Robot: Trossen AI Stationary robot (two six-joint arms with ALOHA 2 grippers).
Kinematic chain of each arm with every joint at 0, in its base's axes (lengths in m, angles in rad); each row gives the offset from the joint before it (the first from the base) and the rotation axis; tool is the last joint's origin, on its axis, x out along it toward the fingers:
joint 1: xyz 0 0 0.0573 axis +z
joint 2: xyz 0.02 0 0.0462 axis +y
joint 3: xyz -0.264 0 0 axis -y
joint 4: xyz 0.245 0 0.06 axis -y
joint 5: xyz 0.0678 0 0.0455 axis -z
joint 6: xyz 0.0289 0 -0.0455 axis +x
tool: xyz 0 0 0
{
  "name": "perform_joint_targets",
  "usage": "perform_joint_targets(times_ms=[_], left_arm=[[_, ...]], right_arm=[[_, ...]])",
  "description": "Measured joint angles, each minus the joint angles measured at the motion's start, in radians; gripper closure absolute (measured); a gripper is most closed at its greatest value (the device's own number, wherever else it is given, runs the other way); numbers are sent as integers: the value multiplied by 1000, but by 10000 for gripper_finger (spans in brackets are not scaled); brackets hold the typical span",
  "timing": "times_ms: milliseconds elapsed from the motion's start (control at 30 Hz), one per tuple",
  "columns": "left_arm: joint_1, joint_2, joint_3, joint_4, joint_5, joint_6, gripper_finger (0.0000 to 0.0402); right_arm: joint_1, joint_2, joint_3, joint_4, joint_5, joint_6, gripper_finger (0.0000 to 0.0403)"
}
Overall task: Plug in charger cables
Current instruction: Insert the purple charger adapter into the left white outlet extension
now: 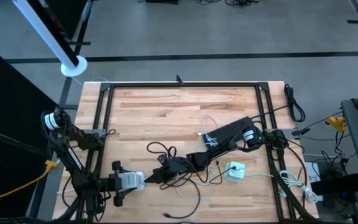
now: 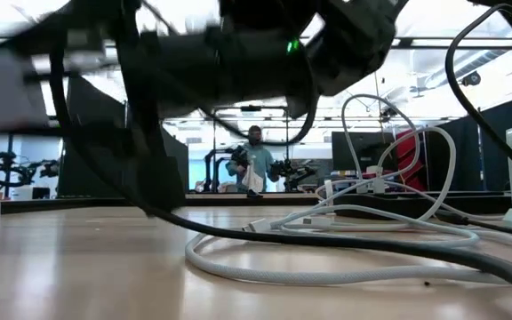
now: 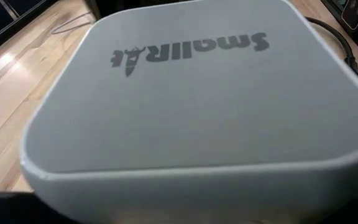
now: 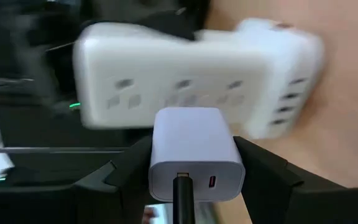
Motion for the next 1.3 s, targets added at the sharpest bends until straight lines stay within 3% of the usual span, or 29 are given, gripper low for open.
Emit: perform_joint_targets(times_ms=[133,567,1300], left_arm=[[0,0,0,1,0,0,97],[0,0,0,5,0,4,97],[0,1,0,7,-1,3,97]], right_arm=[[9,-6,-36,131,57,16,212],[12,-3,-143,136,66,77,212],[-10,0,-20,-7,46,14,212]])
